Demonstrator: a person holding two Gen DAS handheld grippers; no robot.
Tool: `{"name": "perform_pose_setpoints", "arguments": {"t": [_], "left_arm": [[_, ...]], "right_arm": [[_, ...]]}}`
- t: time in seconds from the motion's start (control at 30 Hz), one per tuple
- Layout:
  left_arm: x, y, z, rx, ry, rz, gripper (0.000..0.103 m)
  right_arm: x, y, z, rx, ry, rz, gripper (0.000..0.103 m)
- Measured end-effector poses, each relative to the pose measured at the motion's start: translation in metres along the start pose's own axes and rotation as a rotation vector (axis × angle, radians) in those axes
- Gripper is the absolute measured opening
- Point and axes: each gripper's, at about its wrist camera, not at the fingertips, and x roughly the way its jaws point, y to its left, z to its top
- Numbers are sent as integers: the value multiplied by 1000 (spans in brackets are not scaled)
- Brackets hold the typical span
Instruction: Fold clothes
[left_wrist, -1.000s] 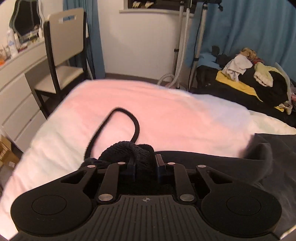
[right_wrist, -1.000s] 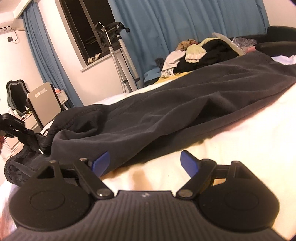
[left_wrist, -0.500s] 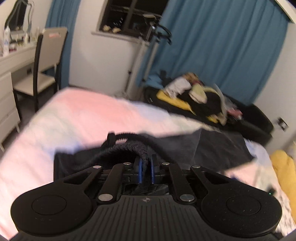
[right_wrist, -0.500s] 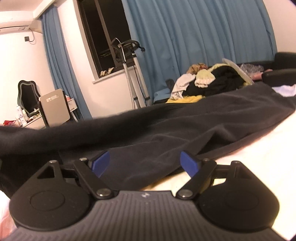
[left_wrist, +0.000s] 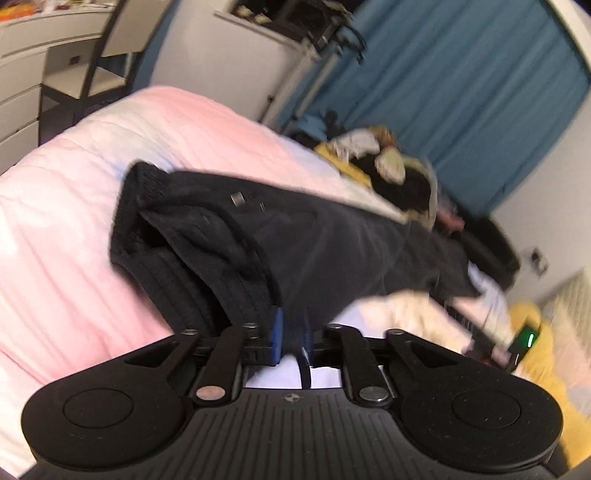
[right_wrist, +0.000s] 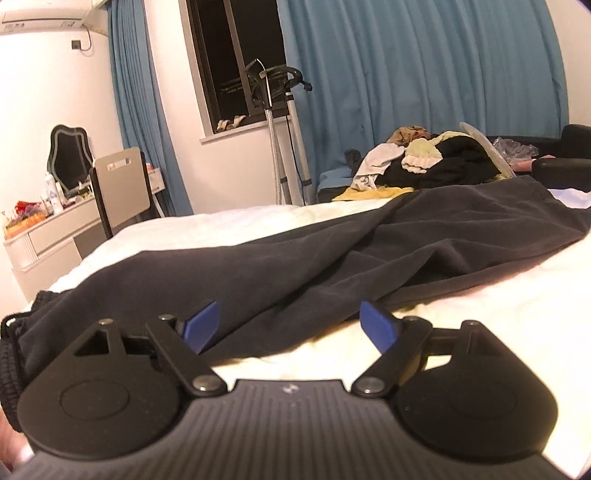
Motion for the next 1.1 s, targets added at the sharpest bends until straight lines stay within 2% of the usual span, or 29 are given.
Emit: {"name": "perform_pose_setpoints", "arguments": {"t": [0.03, 0.07, 0.13, 0.27, 0.4, 0.43, 0.5, 0.57, 0.63, 0.7, 0.77, 0.8, 0.83, 0.87, 0.9, 0.97, 1.1], "left_arm": [[2, 10, 10, -24, -25, 4, 65], [6, 21, 20, -45, -55, 11, 70], [19, 49, 43, -93, -91, 15, 70], [60, 103, 82, -201, -109, 49, 69], [114, 142, 107, -265, -85, 113, 69], [125, 150, 112, -277, -75, 112, 69], [147, 164, 118, -366, -53, 52, 68], [169, 175, 123, -448, -34, -9, 64], [185, 176, 128, -461, -18, -26, 59], [202, 177, 133, -477, 12, -52, 59], [219, 176, 135, -476, 47, -5, 59], [227, 174, 136, -460, 53, 22, 55], [232, 171, 138, -442, 49, 59, 36], [234, 168, 141, -426, 42, 92, 28], [233, 165, 146, -410, 32, 113, 12], [231, 159, 158, -376, 13, 142, 12], [220, 138, 200, -314, -15, 125, 11]], "right_arm": [[1, 0, -1, -3, 6, -3, 84], [2, 0, -1, -6, 12, -5, 84], [3, 1, -2, -12, 24, -11, 84], [13, 6, -12, 5, 60, -9, 84], [19, 3, -15, 50, 49, 26, 85], [20, 1, -15, 65, 41, 40, 85], [23, 0, -16, 80, 26, 53, 85], [27, 2, -16, 86, 18, 52, 85], [34, 1, -18, 90, 23, 44, 85], [41, 0, -21, 85, 39, 29, 85], [48, -1, -22, 86, 52, 32, 85], [50, -1, -23, 81, 54, 36, 85], [52, 0, -23, 73, 53, 39, 85], [54, 1, -24, 64, 53, 42, 85], [56, 3, -25, 56, 53, 44, 85], [57, 2, -27, 51, 61, 48, 85], [59, 6, -28, 38, 52, 74, 85]]}}
